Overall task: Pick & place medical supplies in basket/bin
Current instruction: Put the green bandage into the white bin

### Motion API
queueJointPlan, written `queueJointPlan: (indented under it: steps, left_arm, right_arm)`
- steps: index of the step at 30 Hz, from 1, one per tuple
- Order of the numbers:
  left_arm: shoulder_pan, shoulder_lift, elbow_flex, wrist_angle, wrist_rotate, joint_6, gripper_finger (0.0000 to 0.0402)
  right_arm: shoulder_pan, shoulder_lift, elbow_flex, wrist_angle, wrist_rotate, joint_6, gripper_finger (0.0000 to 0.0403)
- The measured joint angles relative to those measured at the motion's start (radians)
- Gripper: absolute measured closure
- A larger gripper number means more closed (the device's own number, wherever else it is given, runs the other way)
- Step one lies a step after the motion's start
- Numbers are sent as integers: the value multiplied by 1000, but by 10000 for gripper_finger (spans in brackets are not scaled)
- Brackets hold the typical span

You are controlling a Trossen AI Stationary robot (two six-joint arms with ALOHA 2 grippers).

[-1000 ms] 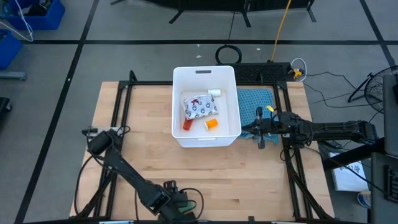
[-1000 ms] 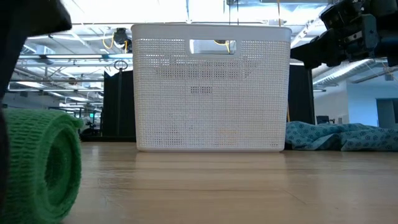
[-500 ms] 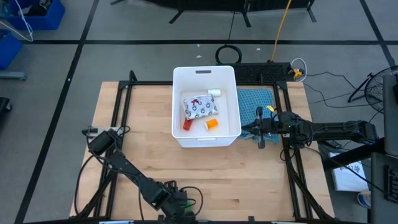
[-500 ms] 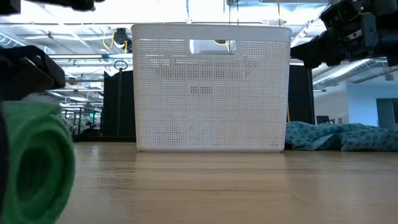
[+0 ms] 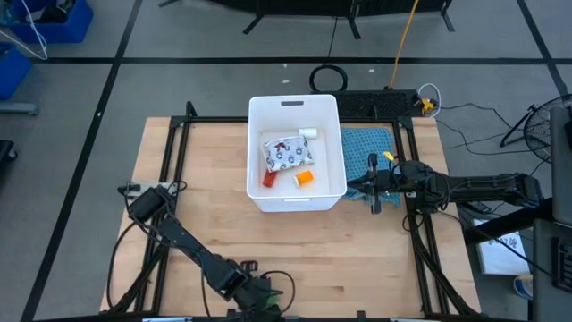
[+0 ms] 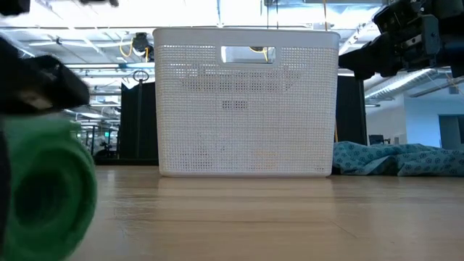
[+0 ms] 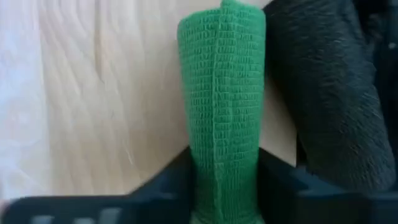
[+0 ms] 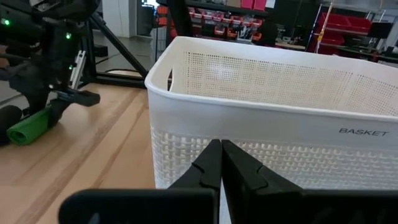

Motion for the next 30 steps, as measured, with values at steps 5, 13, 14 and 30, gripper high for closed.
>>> queueJointPlan:
  steps: [5, 13, 14, 30]
  left_arm:
    - [0, -71, 5, -48, -95, 99, 356]
    - [-54, -360, -24, -147, -491, 303, 330]
    - [-66, -412, -38, -142, -552, 334, 330]
    - [-7, -1382, -995, 813, -854, 793, 349]
  right_arm:
    - [0, 0, 0, 0, 0, -1, 403]
    - [0, 0, 0, -2, 0, -1, 403]
    - [0, 0, 0, -3, 0, -1, 403]
    - [0, 0, 0, -17, 0, -1, 403]
